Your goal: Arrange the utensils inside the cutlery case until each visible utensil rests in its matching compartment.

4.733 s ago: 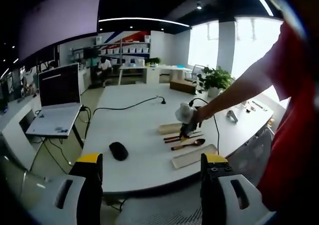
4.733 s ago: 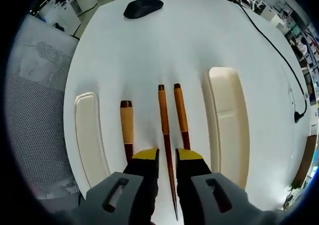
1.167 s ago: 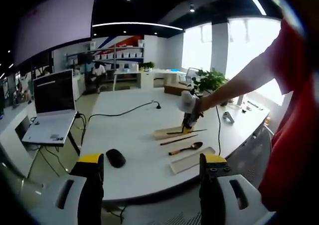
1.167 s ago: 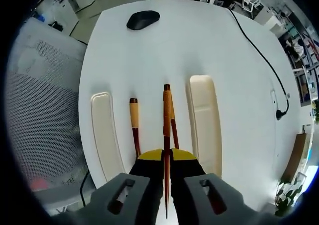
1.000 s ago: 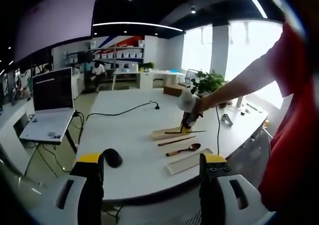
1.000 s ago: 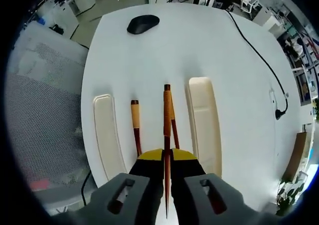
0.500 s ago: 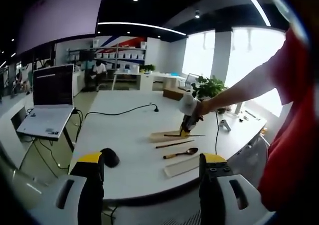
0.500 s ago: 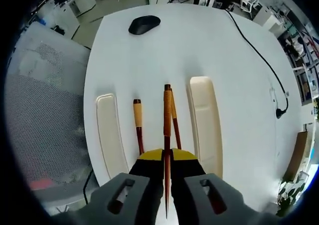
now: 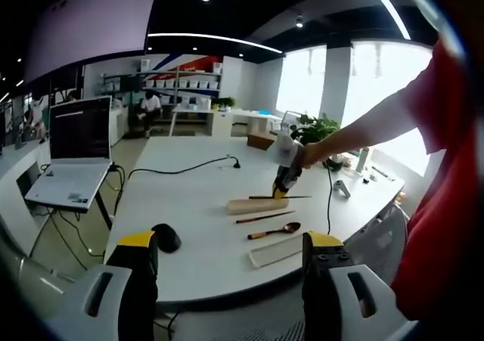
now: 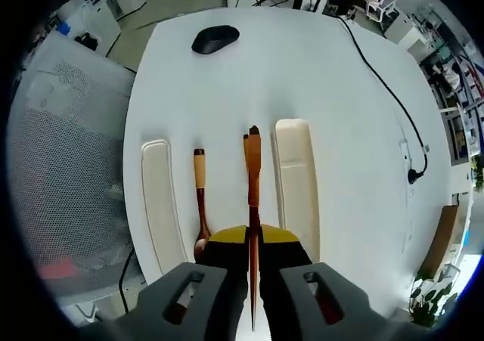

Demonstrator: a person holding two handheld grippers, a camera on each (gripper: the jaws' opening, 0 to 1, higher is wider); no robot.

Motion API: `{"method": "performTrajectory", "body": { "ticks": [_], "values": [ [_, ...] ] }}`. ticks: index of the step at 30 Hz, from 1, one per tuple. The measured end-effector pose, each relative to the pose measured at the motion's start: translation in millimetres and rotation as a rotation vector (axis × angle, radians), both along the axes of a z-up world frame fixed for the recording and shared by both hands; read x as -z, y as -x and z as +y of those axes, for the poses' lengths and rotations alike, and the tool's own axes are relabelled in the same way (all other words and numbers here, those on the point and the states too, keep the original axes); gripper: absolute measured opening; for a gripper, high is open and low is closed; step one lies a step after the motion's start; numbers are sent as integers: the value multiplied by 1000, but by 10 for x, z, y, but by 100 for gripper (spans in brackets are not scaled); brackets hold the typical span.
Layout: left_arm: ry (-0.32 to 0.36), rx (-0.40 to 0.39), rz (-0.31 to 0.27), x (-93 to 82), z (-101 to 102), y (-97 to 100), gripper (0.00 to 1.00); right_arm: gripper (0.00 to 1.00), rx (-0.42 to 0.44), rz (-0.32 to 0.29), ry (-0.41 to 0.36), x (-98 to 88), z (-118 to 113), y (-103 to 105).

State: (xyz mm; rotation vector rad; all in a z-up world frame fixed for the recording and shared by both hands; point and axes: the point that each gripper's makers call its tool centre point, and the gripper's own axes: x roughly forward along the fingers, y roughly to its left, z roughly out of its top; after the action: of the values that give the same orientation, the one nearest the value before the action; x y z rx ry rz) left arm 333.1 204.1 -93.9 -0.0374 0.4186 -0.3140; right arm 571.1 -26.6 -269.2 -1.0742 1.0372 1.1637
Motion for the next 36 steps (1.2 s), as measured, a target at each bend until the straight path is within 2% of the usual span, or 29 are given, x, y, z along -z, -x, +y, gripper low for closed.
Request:
{"method": "performTrajectory", "body": {
  "ticks": [8, 13, 16, 25, 36],
  "values": [
    [-25, 11, 6, 8, -22, 7, 80, 0, 14, 8, -12, 23, 48, -126],
    [-11, 4, 13, 28, 4, 11, 80, 0, 14, 13, -16, 30, 97, -179],
    [-7, 2, 17, 33, 14, -3, 80, 0, 47, 28, -29, 21, 126, -161],
    [-14, 19, 20, 14, -4, -17, 80, 0, 37, 12, -22, 22, 137, -144],
    [-23, 29, 18, 5, -33, -32, 80, 0, 34, -6, -26, -10, 110, -335]
  ]
}}
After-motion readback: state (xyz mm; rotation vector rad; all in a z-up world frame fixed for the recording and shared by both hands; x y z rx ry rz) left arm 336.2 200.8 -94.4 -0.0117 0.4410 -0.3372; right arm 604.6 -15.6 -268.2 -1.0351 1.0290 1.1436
